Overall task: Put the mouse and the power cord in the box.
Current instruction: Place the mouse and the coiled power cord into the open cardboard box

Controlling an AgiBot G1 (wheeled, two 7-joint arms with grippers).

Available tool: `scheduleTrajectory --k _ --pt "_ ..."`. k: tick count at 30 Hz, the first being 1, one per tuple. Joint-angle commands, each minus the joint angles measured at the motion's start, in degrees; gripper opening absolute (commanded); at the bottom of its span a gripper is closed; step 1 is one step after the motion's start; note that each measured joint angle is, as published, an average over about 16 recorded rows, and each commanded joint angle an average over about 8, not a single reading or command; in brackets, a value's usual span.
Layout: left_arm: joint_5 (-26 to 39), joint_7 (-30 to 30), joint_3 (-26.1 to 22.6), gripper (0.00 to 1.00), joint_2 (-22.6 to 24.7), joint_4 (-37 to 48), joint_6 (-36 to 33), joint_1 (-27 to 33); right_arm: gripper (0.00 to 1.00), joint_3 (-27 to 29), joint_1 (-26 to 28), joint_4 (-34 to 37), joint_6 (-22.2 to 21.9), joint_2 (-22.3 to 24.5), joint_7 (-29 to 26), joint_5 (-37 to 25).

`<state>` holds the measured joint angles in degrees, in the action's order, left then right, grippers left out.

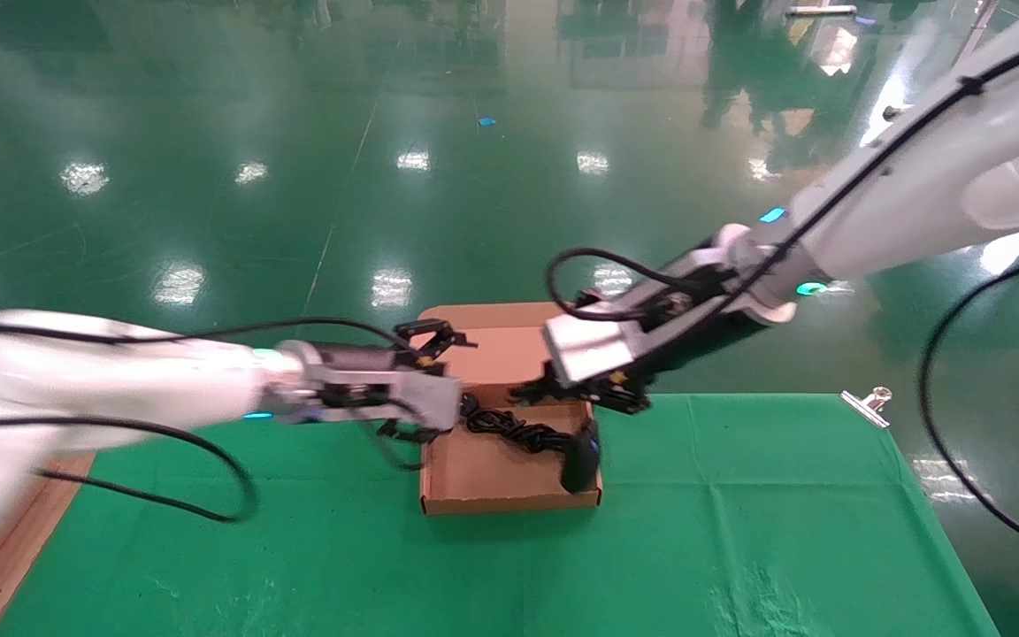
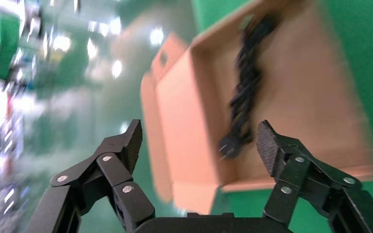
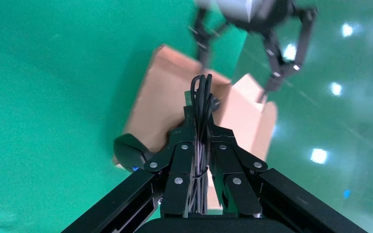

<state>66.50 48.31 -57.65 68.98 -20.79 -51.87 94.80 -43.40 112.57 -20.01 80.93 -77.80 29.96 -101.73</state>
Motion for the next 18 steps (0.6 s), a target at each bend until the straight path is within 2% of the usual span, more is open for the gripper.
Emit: scheduleTrajectory --k 1,5,8,15,18 --pt "-1.92 1.42 0.84 1.0 -2.91 -0.44 -6.76 1.15 0.0 -0.38 -0.59 -1.44 -0.75 -0.73 -0.81 0.21" --pt "-4.88 3.31 2.48 1.0 -7.94 -0.28 -13.99 1.56 0.0 -5.08 -3.8 -9.38 -4.56 -1.06 -6.04 1.51" --pt "-6.25 3.93 3.22 1.0 -11.07 -0.53 -17.55 1.45 0.0 -9.56 -5.95 -14.95 -9.13 -1.17 -10.07 2.63" --pt "-8.29 5.01 4.32 1.0 -16.99 -2.06 -21.78 -0.44 0.0 -19.25 -10.47 -23.16 -25.91 -1.2 -15.7 5.36" --pt "-8.63 5.59 4.59 1.0 -18.56 -2.18 -21.37 -1.7 0.0 -23.13 -12.04 -24.52 -31.47 -1.19 -17.16 6.45"
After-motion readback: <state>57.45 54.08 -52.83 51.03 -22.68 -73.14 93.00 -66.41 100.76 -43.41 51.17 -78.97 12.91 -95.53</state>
